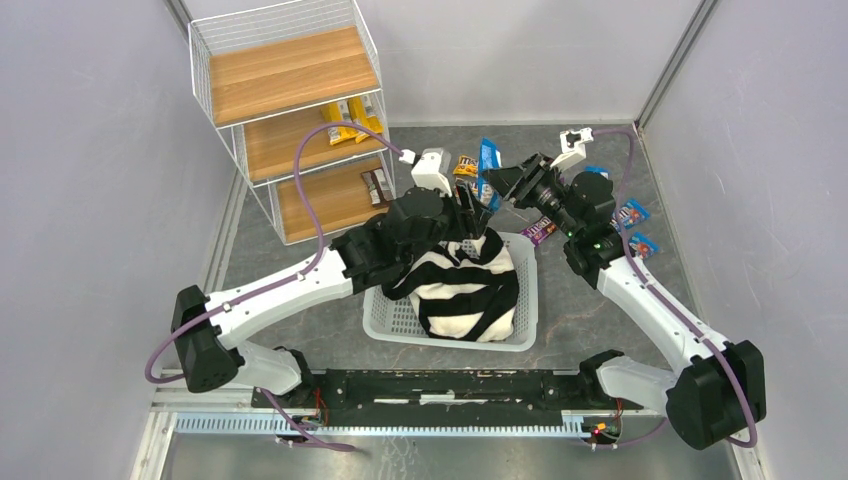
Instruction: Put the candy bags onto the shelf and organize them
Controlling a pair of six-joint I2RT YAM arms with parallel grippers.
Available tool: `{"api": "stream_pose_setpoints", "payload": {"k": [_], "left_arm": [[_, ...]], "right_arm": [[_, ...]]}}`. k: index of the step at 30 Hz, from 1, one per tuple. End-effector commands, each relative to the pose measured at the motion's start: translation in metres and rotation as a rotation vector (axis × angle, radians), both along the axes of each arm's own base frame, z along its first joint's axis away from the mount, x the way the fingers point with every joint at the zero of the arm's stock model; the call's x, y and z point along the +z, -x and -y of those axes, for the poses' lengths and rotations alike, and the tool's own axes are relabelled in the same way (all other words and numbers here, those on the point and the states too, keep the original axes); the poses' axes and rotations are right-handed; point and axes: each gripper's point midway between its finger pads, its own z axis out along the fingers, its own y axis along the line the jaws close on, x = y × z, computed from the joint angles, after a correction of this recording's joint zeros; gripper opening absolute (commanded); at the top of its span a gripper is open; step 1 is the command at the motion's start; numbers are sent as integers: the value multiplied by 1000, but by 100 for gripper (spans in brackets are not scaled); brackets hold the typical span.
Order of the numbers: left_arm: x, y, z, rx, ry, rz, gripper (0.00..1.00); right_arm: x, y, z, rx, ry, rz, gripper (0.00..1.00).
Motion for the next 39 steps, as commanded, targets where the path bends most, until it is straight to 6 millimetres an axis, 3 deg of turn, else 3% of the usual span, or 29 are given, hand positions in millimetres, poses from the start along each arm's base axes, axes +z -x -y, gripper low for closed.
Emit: {"api": "stream_pose_setpoints", "payload": {"k": [1, 8, 13, 20, 24, 27, 28, 34, 39], "left_arm": [[20, -9, -16, 76, -24, 69, 69], [26, -10, -1, 26, -15, 75, 67], [31, -13, 7, 11, -6, 82, 52], [30, -19, 14, 8, -21, 80, 40], [32, -22, 15, 12, -30, 81, 20], [37, -24, 10, 25, -34, 79, 4], [38, -25, 8, 24, -39, 76, 2], [58, -22, -20, -22, -34, 79, 2], [84, -23, -61, -63, -63, 95, 2]], "right_arm": [[29, 4, 0, -2, -43, 80, 45], [33, 5, -1, 4, -52, 86, 46], [34, 6, -1, 7, -52, 89, 45], [39, 8, 0, 4, -57, 98, 45], [40, 8, 0, 3, -52, 103, 46], [39, 7, 1, -1, -36, 107, 49], [39, 7, 2, -5, -24, 110, 52], [43, 2, 18, -83, 112, 156, 77], [65, 4, 41, -180, 232, 228, 87]]}}
